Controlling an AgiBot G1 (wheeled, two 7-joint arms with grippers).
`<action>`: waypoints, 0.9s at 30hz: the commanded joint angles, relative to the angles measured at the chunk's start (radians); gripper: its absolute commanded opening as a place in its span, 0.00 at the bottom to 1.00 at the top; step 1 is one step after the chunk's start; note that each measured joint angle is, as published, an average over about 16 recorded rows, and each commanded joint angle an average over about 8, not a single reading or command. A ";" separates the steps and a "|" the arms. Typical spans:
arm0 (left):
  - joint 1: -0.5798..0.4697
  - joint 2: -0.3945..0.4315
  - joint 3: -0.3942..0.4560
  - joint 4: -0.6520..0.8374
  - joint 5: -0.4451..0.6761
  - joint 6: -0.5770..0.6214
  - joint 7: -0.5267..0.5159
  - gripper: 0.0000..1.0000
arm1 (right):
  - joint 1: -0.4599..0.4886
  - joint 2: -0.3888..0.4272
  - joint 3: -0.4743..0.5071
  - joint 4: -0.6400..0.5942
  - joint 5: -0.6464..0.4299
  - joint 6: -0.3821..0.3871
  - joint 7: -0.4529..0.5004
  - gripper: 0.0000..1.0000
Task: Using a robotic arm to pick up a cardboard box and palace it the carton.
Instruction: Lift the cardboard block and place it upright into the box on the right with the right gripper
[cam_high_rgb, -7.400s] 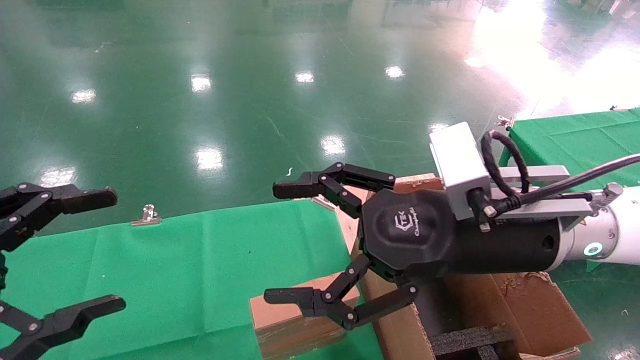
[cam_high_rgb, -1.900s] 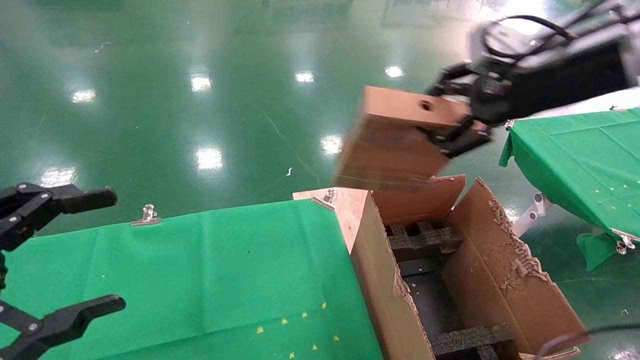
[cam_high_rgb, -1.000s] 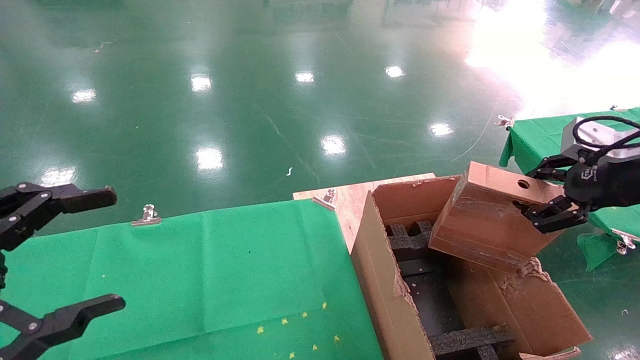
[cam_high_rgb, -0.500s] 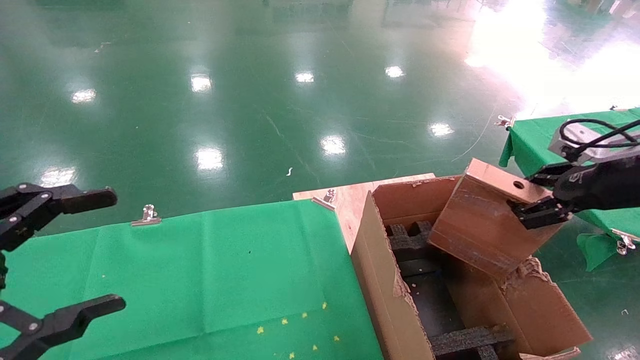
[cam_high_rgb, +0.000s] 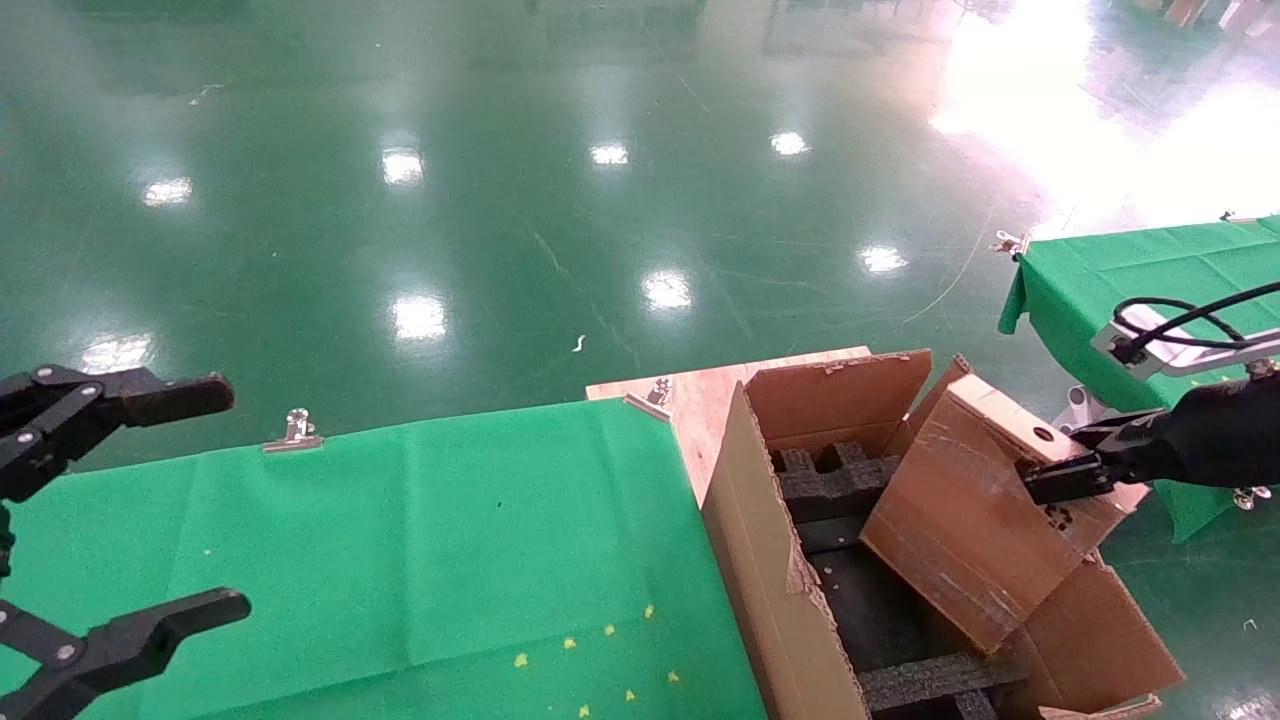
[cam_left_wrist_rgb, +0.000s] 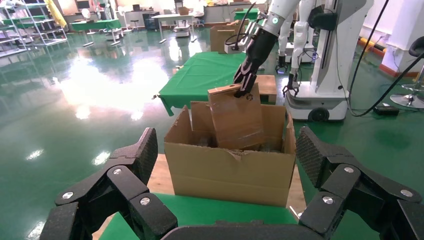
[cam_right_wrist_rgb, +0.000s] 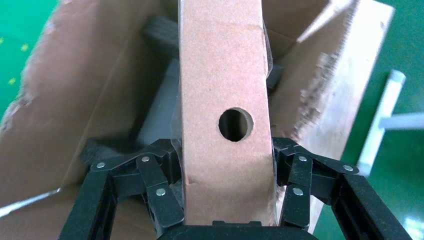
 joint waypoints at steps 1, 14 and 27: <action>0.000 0.000 0.000 0.000 0.000 0.000 0.000 1.00 | -0.009 0.020 -0.009 0.056 -0.015 0.042 0.079 0.00; 0.000 0.000 0.000 0.000 0.000 0.000 0.000 1.00 | -0.022 0.074 -0.028 0.208 -0.051 0.124 0.250 0.00; 0.000 0.000 0.000 0.000 0.000 0.000 0.000 1.00 | -0.049 0.080 -0.058 0.290 -0.138 0.253 0.398 0.00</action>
